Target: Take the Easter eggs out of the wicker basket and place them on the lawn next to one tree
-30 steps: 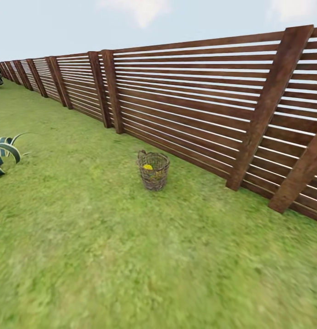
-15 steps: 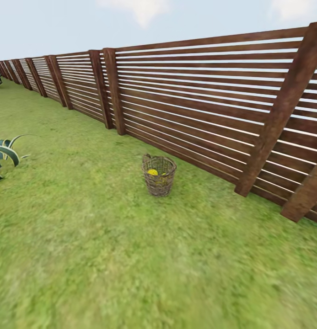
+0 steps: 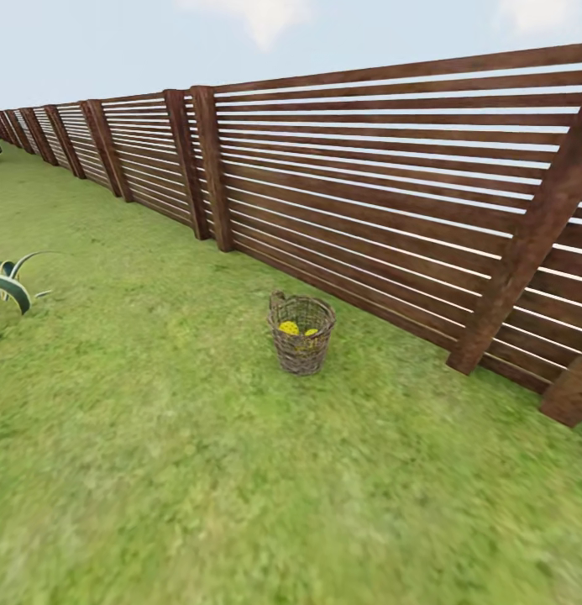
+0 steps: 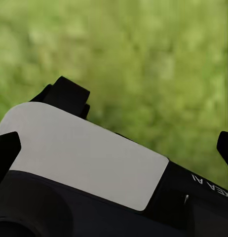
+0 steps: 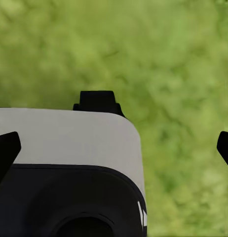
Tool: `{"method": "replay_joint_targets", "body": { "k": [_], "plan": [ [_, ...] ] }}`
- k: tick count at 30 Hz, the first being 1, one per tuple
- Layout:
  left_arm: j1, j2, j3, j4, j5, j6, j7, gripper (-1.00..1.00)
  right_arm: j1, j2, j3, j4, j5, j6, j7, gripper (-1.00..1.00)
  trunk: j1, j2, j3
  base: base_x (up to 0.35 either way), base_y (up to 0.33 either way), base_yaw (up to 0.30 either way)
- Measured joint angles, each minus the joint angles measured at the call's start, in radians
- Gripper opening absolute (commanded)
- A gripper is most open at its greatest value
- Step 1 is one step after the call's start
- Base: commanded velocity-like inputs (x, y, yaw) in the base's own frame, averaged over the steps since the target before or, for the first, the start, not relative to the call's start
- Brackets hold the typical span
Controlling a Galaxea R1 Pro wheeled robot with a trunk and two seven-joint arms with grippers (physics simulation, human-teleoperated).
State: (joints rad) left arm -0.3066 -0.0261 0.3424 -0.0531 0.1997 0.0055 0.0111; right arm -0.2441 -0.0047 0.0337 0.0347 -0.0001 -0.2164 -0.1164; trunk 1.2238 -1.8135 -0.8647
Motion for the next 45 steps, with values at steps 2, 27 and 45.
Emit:
{"method": "replay_joint_targets", "body": {
  "k": [2,27,45],
  "plan": [
    [0.000,0.000,0.000,0.000,0.000,0.000,0.000,1.00,0.000,0.000,0.000,0.000,0.000,0.000,0.000,1.00,0.000,0.000,0.000,0.308,0.121,0.000],
    [0.000,0.000,0.000,0.000,0.000,0.000,0.000,1.00,0.000,-0.003,0.000,0.000,0.000,0.000,0.001,1.00,0.000,0.000,0.000,0.308,0.163,-0.204],
    [0.001,0.000,0.000,0.000,0.000,0.000,0.000,1.00,0.000,-0.002,0.000,0.000,0.000,0.000,0.000,1.00,0.000,0.000,-0.012,0.308,0.193,-0.081]
  ]
}}
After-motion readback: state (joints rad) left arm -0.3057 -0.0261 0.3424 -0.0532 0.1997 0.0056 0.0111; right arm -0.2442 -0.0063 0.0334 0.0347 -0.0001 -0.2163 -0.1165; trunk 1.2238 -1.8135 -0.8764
